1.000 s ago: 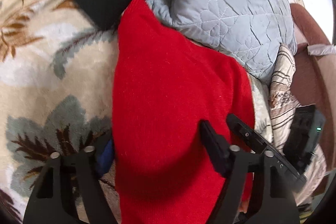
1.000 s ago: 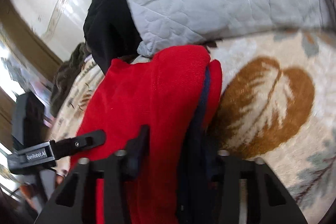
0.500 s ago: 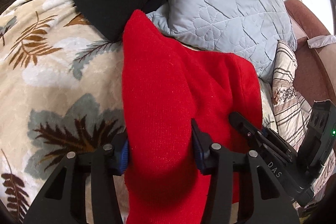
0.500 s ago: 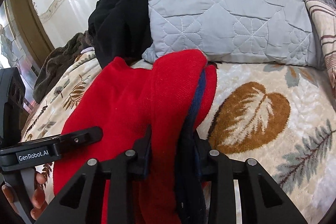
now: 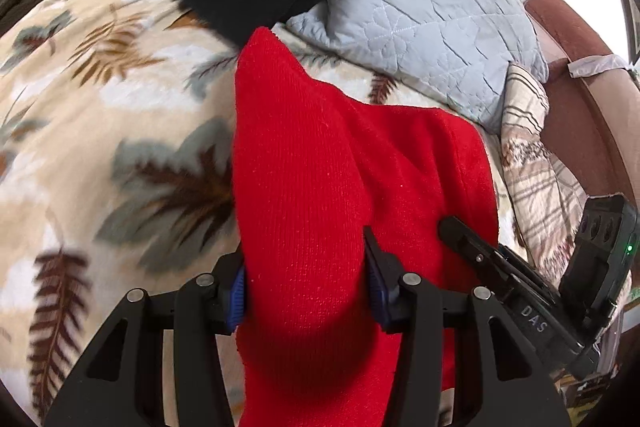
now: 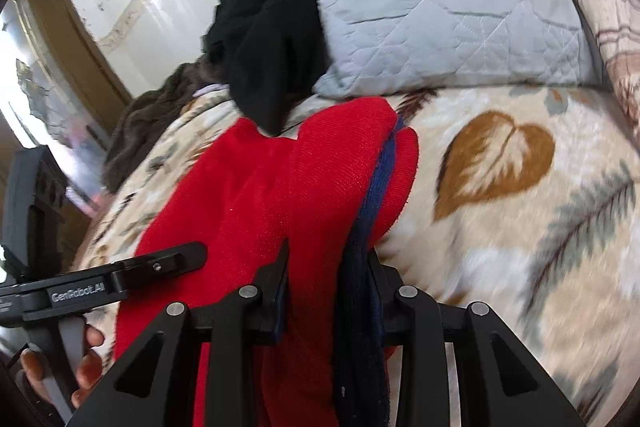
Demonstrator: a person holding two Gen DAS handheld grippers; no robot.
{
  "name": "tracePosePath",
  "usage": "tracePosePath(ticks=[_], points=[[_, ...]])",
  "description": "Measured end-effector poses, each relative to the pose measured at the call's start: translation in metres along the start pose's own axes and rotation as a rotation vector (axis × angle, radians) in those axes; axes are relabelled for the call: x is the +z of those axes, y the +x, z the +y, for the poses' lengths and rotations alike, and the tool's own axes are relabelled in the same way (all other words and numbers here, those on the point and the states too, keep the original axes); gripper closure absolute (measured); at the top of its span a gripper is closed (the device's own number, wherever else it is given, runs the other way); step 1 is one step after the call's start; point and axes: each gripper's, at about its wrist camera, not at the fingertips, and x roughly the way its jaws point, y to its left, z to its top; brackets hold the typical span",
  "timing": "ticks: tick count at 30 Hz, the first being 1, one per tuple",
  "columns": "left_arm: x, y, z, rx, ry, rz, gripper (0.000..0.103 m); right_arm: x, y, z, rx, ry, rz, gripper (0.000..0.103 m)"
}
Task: Fold small clothes
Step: 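Press the red bundle edges flat with both open grippers, then pat the red bundle square with both grippers, then lift them away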
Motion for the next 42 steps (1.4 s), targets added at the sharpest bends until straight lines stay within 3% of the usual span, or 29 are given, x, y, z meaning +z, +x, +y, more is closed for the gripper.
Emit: tracePosePath(ticks=[5, 7, 11, 14, 18, 23, 24, 25, 27, 29, 31, 34, 39, 42], points=[[-0.043, -0.008, 0.028, -0.047, -0.059, 0.062, 0.054, -0.046, -0.007, -0.013, 0.123, 0.143, 0.045, 0.07], [-0.057, 0.003, 0.04, -0.047, -0.083, 0.082, 0.043, -0.065, 0.005, -0.026, 0.09, 0.185, 0.075, 0.065], [-0.062, -0.008, 0.044, -0.083, -0.091, 0.059, 0.042, -0.068, -0.007, -0.045, 0.103, 0.273, 0.034, 0.057], [-0.058, -0.031, 0.035, -0.026, -0.003, -0.018, 0.044, -0.052, -0.032, -0.043, 0.007, 0.23, -0.059, 0.054], [-0.042, -0.039, 0.017, -0.001, 0.071, -0.113, 0.043, -0.031, -0.035, -0.021, 0.027, 0.101, -0.139, 0.054], [-0.029, 0.007, 0.011, 0.134, 0.123, -0.067, 0.04, -0.029, 0.002, 0.003, -0.049, -0.069, -0.109, 0.059], [-0.03, 0.019, 0.015, 0.146, 0.108, -0.047, 0.031, -0.033, 0.018, 0.001, -0.105, -0.091, -0.076, 0.06], [-0.034, 0.021, 0.021, 0.14, 0.082, -0.044, 0.024, -0.036, 0.025, -0.003, -0.131, -0.1, -0.056, 0.06], [-0.034, 0.028, 0.038, 0.064, -0.017, -0.027, 0.022, -0.042, 0.034, -0.008, -0.152, -0.113, -0.075, 0.056], [-0.034, 0.032, 0.049, 0.016, -0.074, -0.009, 0.017, -0.041, 0.038, -0.021, -0.155, -0.042, -0.043, 0.033], [-0.036, 0.033, 0.054, -0.012, -0.095, -0.011, 0.015, -0.041, 0.042, -0.035, -0.103, 0.024, -0.023, 0.028], [-0.039, 0.03, 0.049, 0.009, -0.061, -0.035, 0.015, -0.039, 0.042, -0.043, -0.079, 0.052, -0.017, 0.026], [-0.038, 0.025, 0.045, 0.029, -0.064, -0.039, 0.015, -0.038, 0.029, -0.032, -0.131, 0.022, -0.028, 0.026], [-0.043, 0.01, 0.037, 0.093, -0.014, -0.067, 0.015, -0.039, 0.009, -0.022, -0.175, -0.005, -0.056, 0.026]])
